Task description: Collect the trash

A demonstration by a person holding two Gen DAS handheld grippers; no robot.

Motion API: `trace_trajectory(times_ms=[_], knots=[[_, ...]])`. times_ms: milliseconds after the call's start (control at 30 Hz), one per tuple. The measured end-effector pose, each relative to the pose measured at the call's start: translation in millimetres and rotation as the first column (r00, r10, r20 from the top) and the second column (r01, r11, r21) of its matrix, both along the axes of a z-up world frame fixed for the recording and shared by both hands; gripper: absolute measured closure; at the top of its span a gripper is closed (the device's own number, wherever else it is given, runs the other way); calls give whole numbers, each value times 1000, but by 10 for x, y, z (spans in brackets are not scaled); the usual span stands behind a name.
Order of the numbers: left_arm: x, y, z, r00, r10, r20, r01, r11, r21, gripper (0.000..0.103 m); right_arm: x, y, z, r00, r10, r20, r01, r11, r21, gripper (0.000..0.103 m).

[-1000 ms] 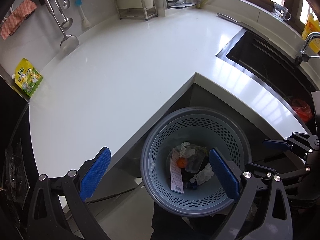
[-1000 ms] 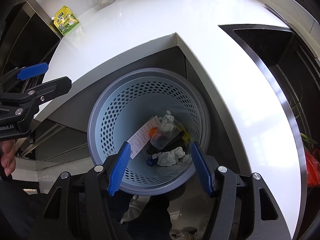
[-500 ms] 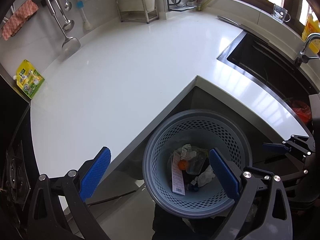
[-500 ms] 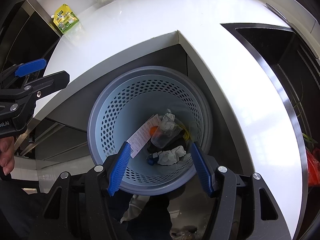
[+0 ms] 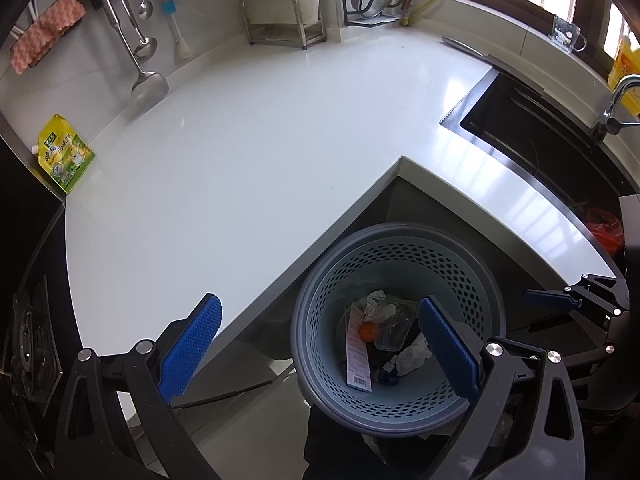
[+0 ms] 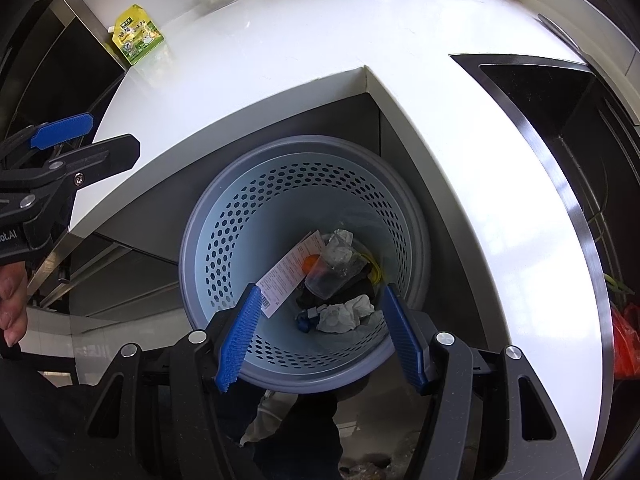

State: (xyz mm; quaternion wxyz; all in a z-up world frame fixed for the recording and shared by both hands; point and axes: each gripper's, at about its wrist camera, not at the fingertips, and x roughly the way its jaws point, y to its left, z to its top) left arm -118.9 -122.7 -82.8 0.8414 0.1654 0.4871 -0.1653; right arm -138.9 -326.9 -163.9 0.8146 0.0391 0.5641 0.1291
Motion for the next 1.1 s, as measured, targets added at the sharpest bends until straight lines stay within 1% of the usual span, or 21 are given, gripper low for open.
trace_trajectory(times_ms=[767, 867, 1000, 1100], knots=[[-18, -37, 51, 1000, -7, -2, 7, 1000, -3, 6, -12, -47, 43, 1000, -2, 8, 2, 1000, 5, 43], [-34, -49, 57, 999, -26, -25, 25, 999, -31, 6, -13, -47, 45, 1000, -3, 10, 3, 1000, 5, 43], [-60, -87, 67, 999, -43, -29, 42, 998, -39, 7, -9, -53, 52, 1000, -4, 10, 4, 1000, 7, 43], [-54, -84, 63, 999, -37, -29, 36, 999, -36, 6, -7, -60, 61, 1000, -6, 10, 6, 1000, 8, 43]])
